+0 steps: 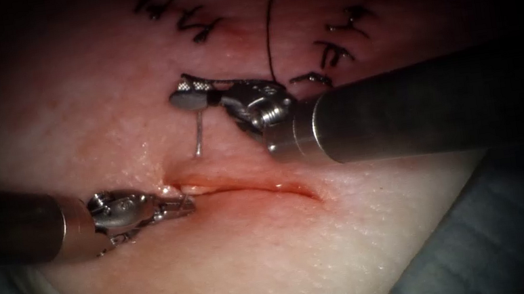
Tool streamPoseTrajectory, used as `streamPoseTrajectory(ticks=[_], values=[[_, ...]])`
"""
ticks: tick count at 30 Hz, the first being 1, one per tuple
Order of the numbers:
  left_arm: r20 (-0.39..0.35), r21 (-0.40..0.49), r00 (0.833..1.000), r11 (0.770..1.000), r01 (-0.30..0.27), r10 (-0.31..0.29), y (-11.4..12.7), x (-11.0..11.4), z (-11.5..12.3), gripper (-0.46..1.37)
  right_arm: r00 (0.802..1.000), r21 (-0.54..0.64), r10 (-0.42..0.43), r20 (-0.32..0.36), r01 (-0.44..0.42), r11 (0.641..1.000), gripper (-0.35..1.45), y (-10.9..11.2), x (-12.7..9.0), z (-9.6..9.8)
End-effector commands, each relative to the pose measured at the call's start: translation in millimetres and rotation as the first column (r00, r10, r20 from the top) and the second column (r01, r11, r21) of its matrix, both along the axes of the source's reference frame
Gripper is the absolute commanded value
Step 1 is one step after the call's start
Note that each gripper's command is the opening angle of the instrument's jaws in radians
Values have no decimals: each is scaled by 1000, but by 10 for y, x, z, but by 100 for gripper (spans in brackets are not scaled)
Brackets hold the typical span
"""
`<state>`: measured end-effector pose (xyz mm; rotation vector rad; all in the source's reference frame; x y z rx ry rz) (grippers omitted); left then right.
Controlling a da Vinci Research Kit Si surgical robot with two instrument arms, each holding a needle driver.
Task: Wound Closure
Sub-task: With the right gripper throw the needle through the target on top of the cut
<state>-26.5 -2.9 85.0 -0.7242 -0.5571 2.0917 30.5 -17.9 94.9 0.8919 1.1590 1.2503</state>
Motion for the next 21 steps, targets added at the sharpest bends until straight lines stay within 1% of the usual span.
streamPoseTrajectory(ticks=[1,9,13,17,21], values=[[1,0,1000,1000,0,0,0,0,0,1,1000,17,-2,-9,2,1000,-35,-1,2,0],[1,0,1000,1000,0,0,0,0,0,-2,1000,109,10,-26,-7,994,-35,-7,7,1],[1,0,1000,1000,0,0,0,0,0,-3,999,207,29,-31,-22,978,-35,-12,7,1],[1,0,1000,1000,0,0,0,0,0,-4,999,260,39,-33,-29,965,-35,-16,7,1],[1,0,1000,1000,0,0,0,0,0,-5,998,298,37,-52,-19,954,-35,-24,9,-1]])
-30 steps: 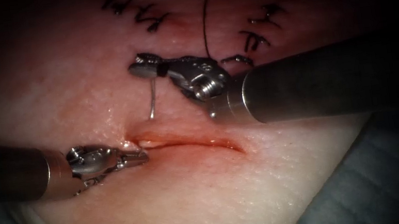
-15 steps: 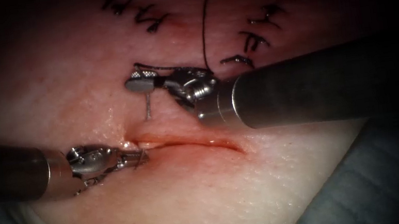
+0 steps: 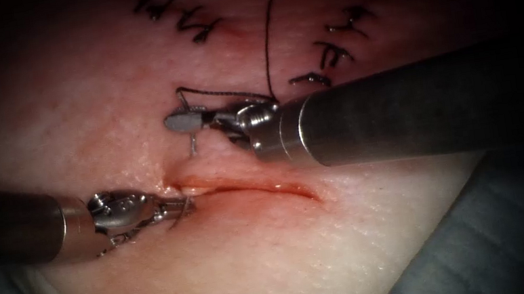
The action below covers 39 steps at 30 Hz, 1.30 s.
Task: Wound Closure
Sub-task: With the right gripper throw the needle through the target on top of the cut
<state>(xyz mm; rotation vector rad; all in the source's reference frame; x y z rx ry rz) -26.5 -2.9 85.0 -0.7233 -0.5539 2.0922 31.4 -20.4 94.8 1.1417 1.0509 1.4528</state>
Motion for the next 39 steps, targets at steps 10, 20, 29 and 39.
streamPoseTrajectory(ticks=[10,20,29,39], values=[[3,2,1000,1000,-1,1,0,0,0,-7,1000,72,3,-26,-1,997,-35,-14,6,-3],[3,2,1000,1000,-1,1,0,0,0,-5,999,98,-22,-36,25,995,-35,-38,11,-6],[4,3,1000,1000,-2,2,1,0,0,-4,999,112,-40,-34,43,993,-35,-50,11,-7],[5,2,1000,1000,-7,7,5,-1,-1,-5,998,130,-62,-19,64,989,-35,-56,13,-5]])
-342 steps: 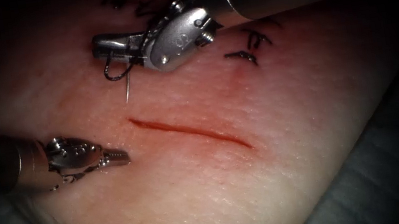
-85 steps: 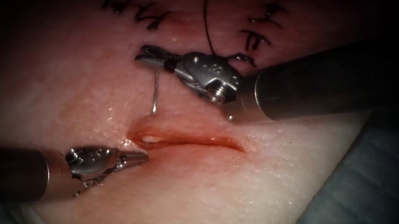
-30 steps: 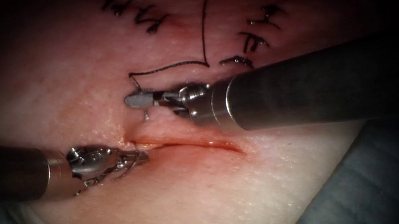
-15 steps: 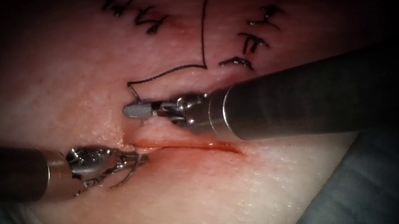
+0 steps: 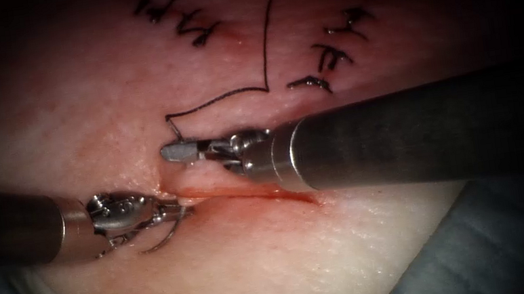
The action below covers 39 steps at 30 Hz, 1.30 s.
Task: Wound Closure
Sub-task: With the right gripper throw the needle through the target on top of the cut, then with the left hand pull the needle through the wound
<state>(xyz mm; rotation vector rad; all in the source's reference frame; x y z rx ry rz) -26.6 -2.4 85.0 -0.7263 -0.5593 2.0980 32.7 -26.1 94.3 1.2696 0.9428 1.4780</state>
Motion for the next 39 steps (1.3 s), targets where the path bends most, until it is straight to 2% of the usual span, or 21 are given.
streamPoseTrajectory(ticks=[1,12,13,14,15,16,17,19,20,22,23,24,25,28,30,32,39], values=[[1,2,1000,1000,0,0,0,0,-1,-5,1000,11,-3,7,3,1000,-35,0,0,0],[1,2,1000,1000,1,-1,-1,-1,-2,-9,1000,17,0,-7,0,1000,-35,0,0,0],[1,1,1000,1000,1,-1,-2,-1,-2,-9,999,22,21,-27,-21,1000,-29,1,0,-1],[1,1,1000,1000,1,-1,-2,-1,-2,-9,999,-42,21,-40,-23,999,0,3,0,-1],[1,1,1000,1000,1,-1,-2,-1,-2,-9,999,-87,17,-45,-20,996,13,4,0,-1],[1,1,1000,1000,1,-1,-2,0,-2,-9,999,-131,11,-50,-18,991,36,7,0,-1],[1,1,1000,1000,0,0,-2,0,-2,-9,999,-140,9,-51,-16,990,52,9,-1,-1],[1,0,1000,1000,0,0,-2,0,-2,-10,999,-206,-2,-54,-9,978,58,13,-3,0],[1,0,1000,1000,0,0,-3,0,-2,-10,998,-249,-10,-56,-4,969,66,17,-5,0],[1,-1,1000,1000,0,0,-4,0,-2,-10,997,-383,-38,-63,11,924,62,24,-10,4],[1,-1,1000,1000,0,0,-4,0,-2,-10,997,-399,-41,-63,13,917,62,25,-11,4],[1,-1,1000,1000,0,0,-4,0,-2,-10,996,-475,-59,-66,20,880,63,30,-14,7],[1,-1,1000,1000,0,0,-4,0,-3,-10,996,-504,-66,-67,24,863,65,34,-17,9],[1,-1,1000,1000,-1,1,-5,0,-3,-9,995,-551,-75,-63,28,834,74,42,-23,14],[2,-1,1000,1000,-1,1,-5,1,-3,-10,998,-622,-55,-22,30,783,79,50,-29,19],[2,-1,1000,1000,-1,1,-5,1,-3,-10,998,-654,-55,-10,35,755,79,55,-33,20],[1,0,1000,1000,-5,5,-6,3,-4,-8,995,-721,-81,58,97,686,81,74,-42,21]])
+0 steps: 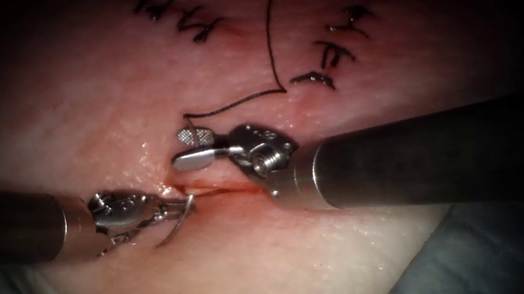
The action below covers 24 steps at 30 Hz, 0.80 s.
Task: Wound Closure
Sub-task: With the left hand pull the needle through the wound
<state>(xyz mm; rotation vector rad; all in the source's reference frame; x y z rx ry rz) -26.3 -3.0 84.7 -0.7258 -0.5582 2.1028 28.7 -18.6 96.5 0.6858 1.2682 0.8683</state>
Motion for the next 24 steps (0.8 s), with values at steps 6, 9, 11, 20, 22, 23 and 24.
streamPoseTrajectory(ticks=[6,9,11,20,22,23,24], values=[[3,2,1000,1000,-3,3,0,2,-1,-7,998,-63,17,58,-14,998,81,13,-12,-3],[3,2,1000,1000,-3,3,0,2,-1,-5,996,-97,26,88,-17,995,83,19,-21,-4],[3,2,1000,1000,-3,3,0,2,-1,-4,993,-101,27,112,-15,995,86,21,-26,-5],[5,-1,1000,1000,-8,8,1,2,-1,4,985,-134,15,171,8,991,111,15,-37,-16],[4,-7,1000,1000,-12,12,1,2,-1,6,985,-149,7,170,19,989,110,12,-37,-20],[4,-6,1000,1000,-12,12,1,3,-1,7,987,-158,-2,163,28,987,106,10,-37,-23],[3,-12,1000,1000,-15,15,2,3,-1,7,987,-168,-5,162,33,985,105,9,-38,-25]])
